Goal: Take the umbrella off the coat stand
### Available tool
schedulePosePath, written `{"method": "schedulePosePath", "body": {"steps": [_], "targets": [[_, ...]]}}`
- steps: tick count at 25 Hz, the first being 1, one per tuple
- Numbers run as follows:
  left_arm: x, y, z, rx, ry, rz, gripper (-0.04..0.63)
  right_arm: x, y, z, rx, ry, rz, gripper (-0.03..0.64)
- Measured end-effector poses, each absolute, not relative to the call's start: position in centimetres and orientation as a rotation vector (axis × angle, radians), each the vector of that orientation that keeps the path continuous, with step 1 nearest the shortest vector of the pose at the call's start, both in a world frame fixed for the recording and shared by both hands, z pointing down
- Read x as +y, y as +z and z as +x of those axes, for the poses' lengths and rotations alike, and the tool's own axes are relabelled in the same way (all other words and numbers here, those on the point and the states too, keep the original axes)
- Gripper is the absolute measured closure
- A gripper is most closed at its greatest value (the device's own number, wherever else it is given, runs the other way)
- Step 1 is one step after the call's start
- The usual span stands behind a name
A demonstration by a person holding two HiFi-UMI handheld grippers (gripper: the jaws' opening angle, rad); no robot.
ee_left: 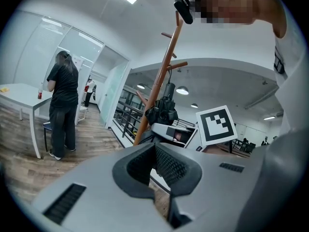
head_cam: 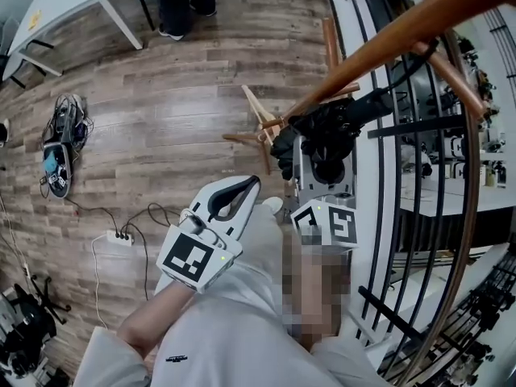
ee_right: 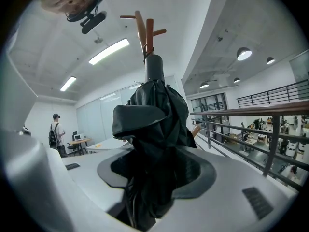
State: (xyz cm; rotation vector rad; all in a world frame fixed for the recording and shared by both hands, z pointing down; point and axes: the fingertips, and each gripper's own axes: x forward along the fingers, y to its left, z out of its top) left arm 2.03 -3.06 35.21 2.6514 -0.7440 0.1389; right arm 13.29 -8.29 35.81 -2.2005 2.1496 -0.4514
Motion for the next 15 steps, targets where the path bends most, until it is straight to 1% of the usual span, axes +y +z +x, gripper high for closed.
{"method": "schedulePosePath", "body": {"steps": [4,7,11,15], "targets": [[-2.9,34.6,1.5,-0.73,0.146,2.656,0.575,-7.9,34.7,13.0,2.14,-0.437,-2.208,0.373],[-2.4,34.9,1.2,-0.699,0.211,2.658,0.575,-7.5,33.9,13.1,2.13,-0.42,-2.217,0.373],[-3.0,33.4,1.1,-0.708,0.124,2.671,0.575,-7.1,32.8,13.0,2.117,-0.407,-2.208,0.373],[-3.1,33.2,0.5,-0.68,0.166,2.682,0.575,-6.7,31.4,12.8,2.112,-0.372,-2.2,0.373]]}}
